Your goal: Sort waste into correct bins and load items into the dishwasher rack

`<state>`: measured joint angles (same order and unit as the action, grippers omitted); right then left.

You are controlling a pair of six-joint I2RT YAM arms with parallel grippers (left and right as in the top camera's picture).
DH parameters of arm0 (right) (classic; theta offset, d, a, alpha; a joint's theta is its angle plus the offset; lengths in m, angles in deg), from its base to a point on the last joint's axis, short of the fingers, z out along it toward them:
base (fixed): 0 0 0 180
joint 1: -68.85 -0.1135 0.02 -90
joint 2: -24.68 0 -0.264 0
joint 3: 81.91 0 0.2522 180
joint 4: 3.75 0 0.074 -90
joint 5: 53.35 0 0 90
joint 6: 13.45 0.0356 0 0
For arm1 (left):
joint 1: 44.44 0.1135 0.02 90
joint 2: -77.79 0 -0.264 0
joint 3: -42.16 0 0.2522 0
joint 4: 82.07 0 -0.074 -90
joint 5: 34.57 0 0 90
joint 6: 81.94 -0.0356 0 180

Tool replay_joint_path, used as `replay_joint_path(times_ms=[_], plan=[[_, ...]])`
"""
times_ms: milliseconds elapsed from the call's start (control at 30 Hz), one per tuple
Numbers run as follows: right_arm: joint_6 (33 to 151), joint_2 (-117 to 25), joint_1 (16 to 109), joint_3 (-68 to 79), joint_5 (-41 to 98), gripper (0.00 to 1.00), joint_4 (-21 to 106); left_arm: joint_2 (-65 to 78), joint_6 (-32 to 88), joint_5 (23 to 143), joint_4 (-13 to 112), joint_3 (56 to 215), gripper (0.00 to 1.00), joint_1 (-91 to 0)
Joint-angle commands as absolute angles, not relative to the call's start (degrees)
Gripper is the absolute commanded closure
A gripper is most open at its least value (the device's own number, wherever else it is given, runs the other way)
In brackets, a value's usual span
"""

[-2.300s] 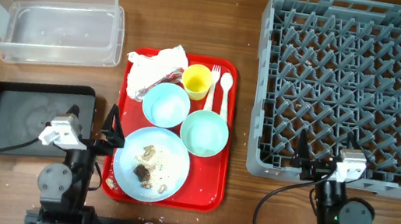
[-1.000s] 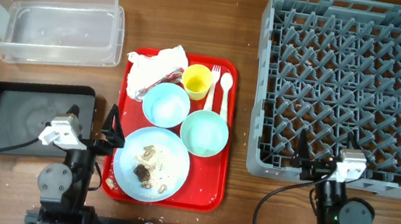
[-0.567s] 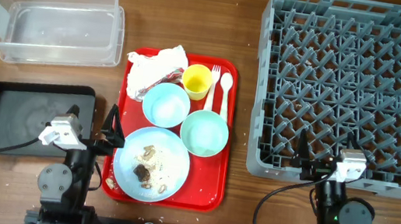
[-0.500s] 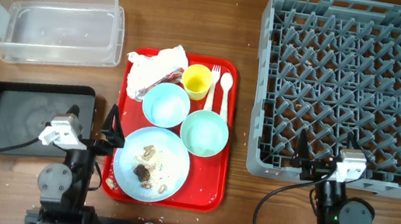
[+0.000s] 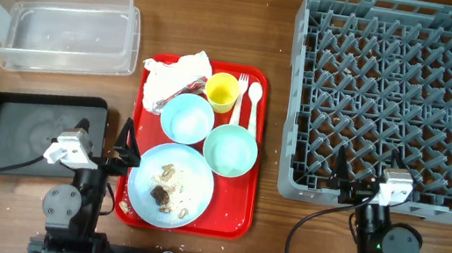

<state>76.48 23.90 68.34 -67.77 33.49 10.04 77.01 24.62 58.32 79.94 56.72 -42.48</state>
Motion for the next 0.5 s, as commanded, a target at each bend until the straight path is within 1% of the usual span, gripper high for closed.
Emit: replay_joint_path(times_ms=[0,467], plan=[[76.96,23.88,68.05,-67.86,33.49,0.00,9.91,77.62,23.46,58.37,79.94,56.26,0.00,-42.83],[76.94,23.88,68.05,-67.86,33.49,0.00,9.91,77.62,23.46,58.37,79.94,56.26,0.00,-42.83]])
